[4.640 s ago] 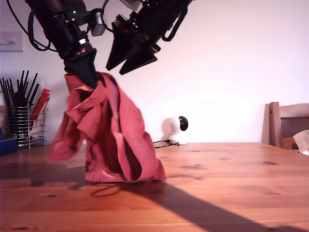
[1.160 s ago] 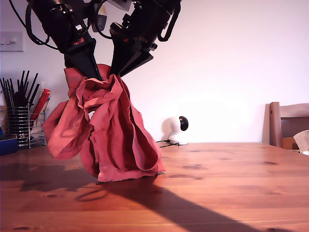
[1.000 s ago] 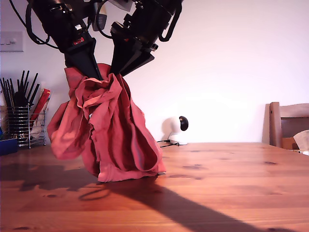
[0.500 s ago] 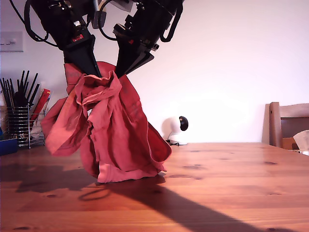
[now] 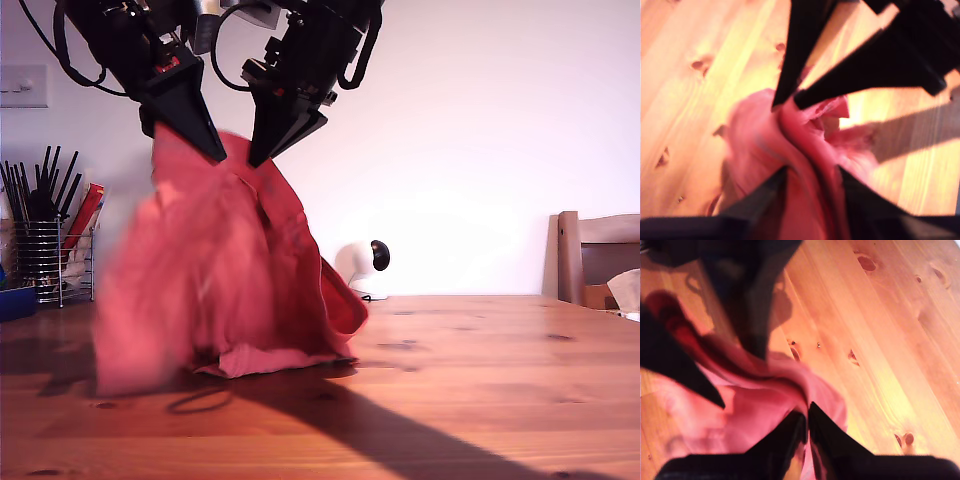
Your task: Fold the underwear in front of you. After folding it, place it to the left side.
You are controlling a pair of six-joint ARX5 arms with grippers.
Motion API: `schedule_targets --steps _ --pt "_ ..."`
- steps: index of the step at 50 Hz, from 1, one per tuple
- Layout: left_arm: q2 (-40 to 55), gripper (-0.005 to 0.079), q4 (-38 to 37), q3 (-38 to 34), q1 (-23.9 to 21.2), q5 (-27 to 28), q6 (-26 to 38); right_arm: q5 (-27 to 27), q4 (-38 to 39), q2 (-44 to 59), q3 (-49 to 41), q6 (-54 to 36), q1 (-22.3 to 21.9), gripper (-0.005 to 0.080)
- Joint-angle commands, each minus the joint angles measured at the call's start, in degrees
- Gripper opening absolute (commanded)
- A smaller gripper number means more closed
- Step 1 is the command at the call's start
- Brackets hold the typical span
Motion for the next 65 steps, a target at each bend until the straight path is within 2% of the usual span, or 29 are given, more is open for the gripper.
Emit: schedule_targets --steps 1,9,18,25,27,30,31,37,46,57,61,65 --pt "-1.7 0.0341 1.0 0.5 0.2 0.5 -0.7 0.0 0.2 1.3 0.5 -0.1 0.3 -0.0011" --pt "-1.7 0.0304 2.4 0.5 0.2 0.5 -1.3 0.0 0.3 1.3 0.5 -0.1 0.4 -0.0011" --pt "-1.7 0.0164 1.0 0.5 0.2 0.4 -1.2 0.0 0.2 1.3 0.5 -0.1 0.4 -0.0011" --pt "-1.5 0.0152 -2.2 0.5 0.2 0.0 -1.2 0.0 0.3 1.0 0.5 -0.1 0.3 -0.0011" --pt "-1.4 0.0101 -2.9 0.5 0.2 -0.7 -1.2 0.0 0.3 1.0 0.5 -0.1 0.3 -0.0011" --pt "-1.3 -0.0037 -3.7 0.5 0.2 -2.7 -0.7 0.0 0.3 0.8 0.5 -0.1 0.3 -0.0011" --pt "-1.3 -0.0014 -3.9 0.5 0.2 -3.2 -0.1 0.0 0.3 0.8 0.5 -0.1 0.3 -0.0011" --pt "-1.3 -0.0021 -3.4 0.5 0.0 -8.0 2.1 0.0 0.2 0.7 0.5 0.0 0.3 -0.0011" --pt "-1.3 -0.0021 -0.7 0.5 -1.5 -19.7 2.4 0.0 -0.5 0.7 0.5 0.1 0.3 -0.0011" --pt "-1.3 -0.0021 2.8 0.5 -3.8 -25.4 3.7 0.0 -0.9 0.7 0.5 0.4 0.3 -0.0008" --pt "-1.3 -0.0021 3.7 0.5 -4.3 -28.2 3.7 0.0 -0.9 0.7 0.5 1.3 0.3 0.0047" --pt "-1.3 -0.0021 4.8 0.5 -4.5 -29.8 3.7 0.0 -0.9 0.6 0.5 1.8 0.3 0.0162"
